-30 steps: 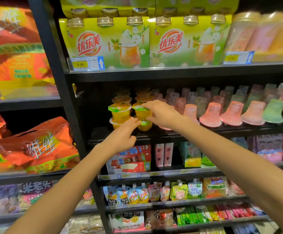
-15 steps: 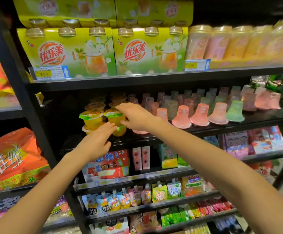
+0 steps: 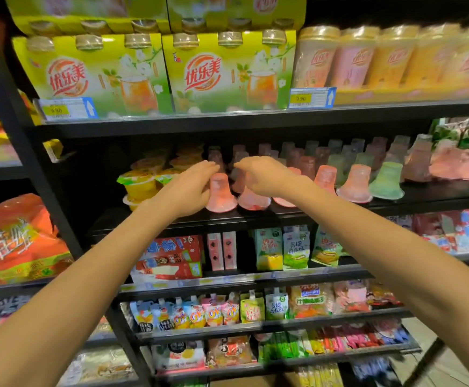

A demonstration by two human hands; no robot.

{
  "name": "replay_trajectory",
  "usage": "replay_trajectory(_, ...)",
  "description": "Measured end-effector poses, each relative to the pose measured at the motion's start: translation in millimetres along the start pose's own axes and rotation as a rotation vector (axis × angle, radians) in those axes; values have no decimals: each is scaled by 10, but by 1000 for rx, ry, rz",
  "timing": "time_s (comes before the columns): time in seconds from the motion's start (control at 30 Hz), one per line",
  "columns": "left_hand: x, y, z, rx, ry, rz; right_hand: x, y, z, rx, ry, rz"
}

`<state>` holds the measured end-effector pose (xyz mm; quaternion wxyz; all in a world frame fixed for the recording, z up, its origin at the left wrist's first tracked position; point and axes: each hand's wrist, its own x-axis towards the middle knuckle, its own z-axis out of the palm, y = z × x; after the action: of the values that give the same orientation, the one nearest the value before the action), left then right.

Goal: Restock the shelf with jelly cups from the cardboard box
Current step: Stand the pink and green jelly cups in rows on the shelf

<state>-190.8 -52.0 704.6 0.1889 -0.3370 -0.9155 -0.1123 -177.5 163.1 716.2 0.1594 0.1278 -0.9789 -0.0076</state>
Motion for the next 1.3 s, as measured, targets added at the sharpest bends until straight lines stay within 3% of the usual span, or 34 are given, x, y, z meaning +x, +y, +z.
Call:
replay_trajectory(0.23, 318, 99, 129, 71, -150, -114, -166, 187, 70, -6, -132, 116)
replay_trajectory(0.37, 245, 140, 222, 31, -209, -146, -220, 250, 115, -11, -103, 82)
replay_trajectory(0.77, 270, 326, 293, 62, -144, -266, -322, 163, -105, -11, -204, 133)
replay_trajectory(0.93, 293, 307, 264, 70, -179, -255, -370, 180, -32, 5, -57, 124)
replay_trajectory(1.03, 325, 347, 220, 76, -157, -255, -398, 244, -12, 66, -51, 65)
replay_trajectory(1.17, 420, 626, 158, 43, -96, -179, -476, 531, 23, 85, 75, 13)
replay_trajectory(1.3, 523, 877, 155, -36, -55, -67, -770, 867, -154, -27, 97, 26)
